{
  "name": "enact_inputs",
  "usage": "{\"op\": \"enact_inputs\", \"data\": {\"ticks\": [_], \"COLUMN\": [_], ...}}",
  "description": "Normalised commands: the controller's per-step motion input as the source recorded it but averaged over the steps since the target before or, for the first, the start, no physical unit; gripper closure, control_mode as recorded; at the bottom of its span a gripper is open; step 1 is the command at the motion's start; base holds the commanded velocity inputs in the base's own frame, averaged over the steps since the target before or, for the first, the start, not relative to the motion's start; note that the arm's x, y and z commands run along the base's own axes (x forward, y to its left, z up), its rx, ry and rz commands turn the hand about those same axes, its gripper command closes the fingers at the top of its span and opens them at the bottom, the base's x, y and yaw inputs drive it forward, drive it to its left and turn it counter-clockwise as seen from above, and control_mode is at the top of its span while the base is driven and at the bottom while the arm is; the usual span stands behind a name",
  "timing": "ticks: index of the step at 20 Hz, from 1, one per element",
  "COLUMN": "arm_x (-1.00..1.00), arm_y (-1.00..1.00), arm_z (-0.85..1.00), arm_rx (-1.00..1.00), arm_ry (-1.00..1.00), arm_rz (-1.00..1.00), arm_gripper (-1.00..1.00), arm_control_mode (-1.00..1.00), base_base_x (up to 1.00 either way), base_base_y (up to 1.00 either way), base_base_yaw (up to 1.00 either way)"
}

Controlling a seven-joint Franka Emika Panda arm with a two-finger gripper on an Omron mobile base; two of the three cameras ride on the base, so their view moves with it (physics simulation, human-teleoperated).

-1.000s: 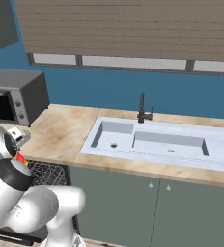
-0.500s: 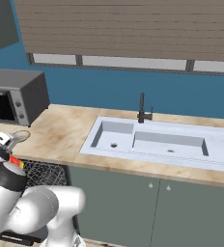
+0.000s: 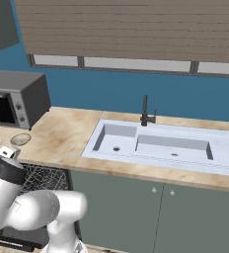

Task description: Pick up the cup and bowl from the counter, place them in the dishwasher, and close the dishwasher door.

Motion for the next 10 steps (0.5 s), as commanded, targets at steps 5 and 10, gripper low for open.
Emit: {"op": "enact_inputs", "data": {"ticks": [5,10], "arm_x": [0.0,-0.01], "arm_y": [0.08,0.24], "arm_z": [-0.55,-0.59], "arm_rx": [0.0,-0.01], "arm_ry": [-0.03,-0.03], "arm_rz": [0.1,0.1], "arm_gripper": [1.0,1.0], "arm_control_mode": [-1.0,-1.0], "base_base_x": [0.0,0.0], "base_base_y": [0.0,0.0], "base_base_yaw": [0.0,0.0]}}
